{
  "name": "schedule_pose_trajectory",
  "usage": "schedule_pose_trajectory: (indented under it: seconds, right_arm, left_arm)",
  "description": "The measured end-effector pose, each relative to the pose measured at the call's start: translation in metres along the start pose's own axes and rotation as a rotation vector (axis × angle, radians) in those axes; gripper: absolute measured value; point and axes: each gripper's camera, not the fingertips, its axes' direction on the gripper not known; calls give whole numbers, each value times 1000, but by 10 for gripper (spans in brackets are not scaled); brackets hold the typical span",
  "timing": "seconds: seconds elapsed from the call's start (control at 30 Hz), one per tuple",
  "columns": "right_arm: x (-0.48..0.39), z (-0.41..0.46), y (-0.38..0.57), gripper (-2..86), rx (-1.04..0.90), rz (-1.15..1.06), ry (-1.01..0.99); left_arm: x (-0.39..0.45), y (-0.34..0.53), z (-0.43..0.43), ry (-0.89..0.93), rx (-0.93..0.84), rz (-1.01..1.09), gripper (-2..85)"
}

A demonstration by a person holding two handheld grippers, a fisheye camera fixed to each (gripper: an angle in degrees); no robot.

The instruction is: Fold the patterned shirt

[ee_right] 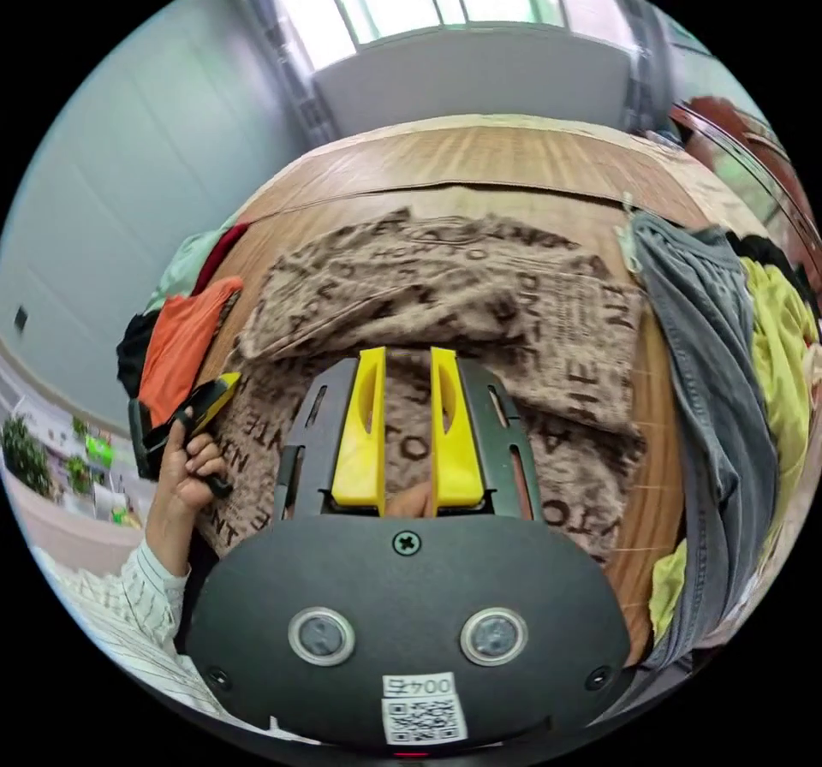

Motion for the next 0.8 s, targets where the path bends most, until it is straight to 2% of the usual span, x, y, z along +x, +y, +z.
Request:
schedule_pose_trajectory:
  seconds: [0.1,0.33,0.4,0.5,0.57,0.67,0.8]
  right_arm:
    - [37,2,-18,89,-3,58,36]
    - [50,49,-65,126,-182,-25,38]
    - [46,60,-71,122,-221,-63,47]
    - [37,72,-73,62,-270,-136,26]
    - [28,68,-65,10,-229,-193,62]
    - [20,39,-43,-2,-83,-238,35]
    - [1,11,1,-4,-10,-393,88]
  left_arm:
    - [3,-1,-1,-10,3,8,2]
    - [6,-5,0,-11,1,10,2]
    - [6,-6,0,-9,1,10,2]
    - [9,-7,1,-12,-3,16,2]
    - [12,-8,1,-18,-4,21,2]
    - [19,-9,3,-37,-7,34,2]
    - [31,-10,8,-70,-24,67,2]
